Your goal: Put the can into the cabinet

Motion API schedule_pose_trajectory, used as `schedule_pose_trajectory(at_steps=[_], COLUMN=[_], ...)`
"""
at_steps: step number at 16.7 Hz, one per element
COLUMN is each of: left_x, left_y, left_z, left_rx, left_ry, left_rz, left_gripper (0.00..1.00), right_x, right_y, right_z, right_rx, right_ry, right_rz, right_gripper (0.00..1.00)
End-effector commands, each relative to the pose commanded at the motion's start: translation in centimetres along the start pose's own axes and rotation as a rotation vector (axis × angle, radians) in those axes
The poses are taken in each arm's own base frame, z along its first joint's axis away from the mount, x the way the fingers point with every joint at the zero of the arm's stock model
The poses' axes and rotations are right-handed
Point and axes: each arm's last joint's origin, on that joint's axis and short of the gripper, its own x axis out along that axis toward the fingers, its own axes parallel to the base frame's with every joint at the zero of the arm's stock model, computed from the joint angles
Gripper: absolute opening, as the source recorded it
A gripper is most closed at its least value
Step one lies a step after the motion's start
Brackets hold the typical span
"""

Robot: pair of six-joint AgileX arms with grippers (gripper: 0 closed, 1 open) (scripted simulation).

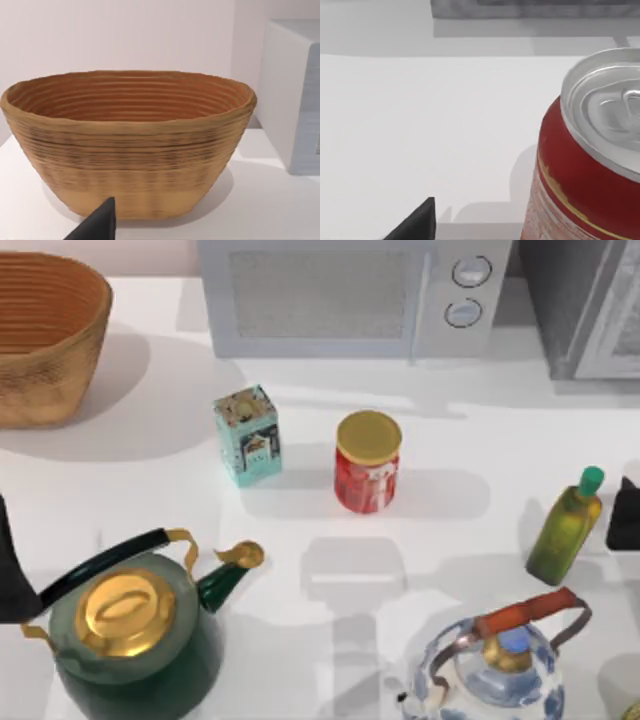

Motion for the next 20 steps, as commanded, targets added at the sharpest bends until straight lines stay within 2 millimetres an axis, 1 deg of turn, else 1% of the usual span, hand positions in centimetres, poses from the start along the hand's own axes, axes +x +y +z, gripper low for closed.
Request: schedule_pose_trajectory(at_steps=[3,5,10,20], left_x=[0.0,0.0,0.0,0.0], left_y=[0.0,0.0,0.0,0.0], left_z=[0.0,0.0,0.0,0.0], left_rx=[0.000,0.000,0.000,0.000], left_ry=[0.000,0.000,0.000,0.000], left_rz=[0.000,0.000,0.000,0.000], left_gripper=[1.00,1.00,1.00,1.00], right_x=[2.3,3.4,3.7,3.7], right_y=[-0.3,-0.5,-0.6,-0.6], right_z=[-0.4,-0.4,-0.4,-0.4], right_rx=[0.001,-0.001,-0.002,-0.002], right_ry=[-0.010,-0.031,-0.036,-0.036], right_rz=[0.003,0.005,0.005,0.005], right_gripper=[1.00,1.00,1.00,0.25])
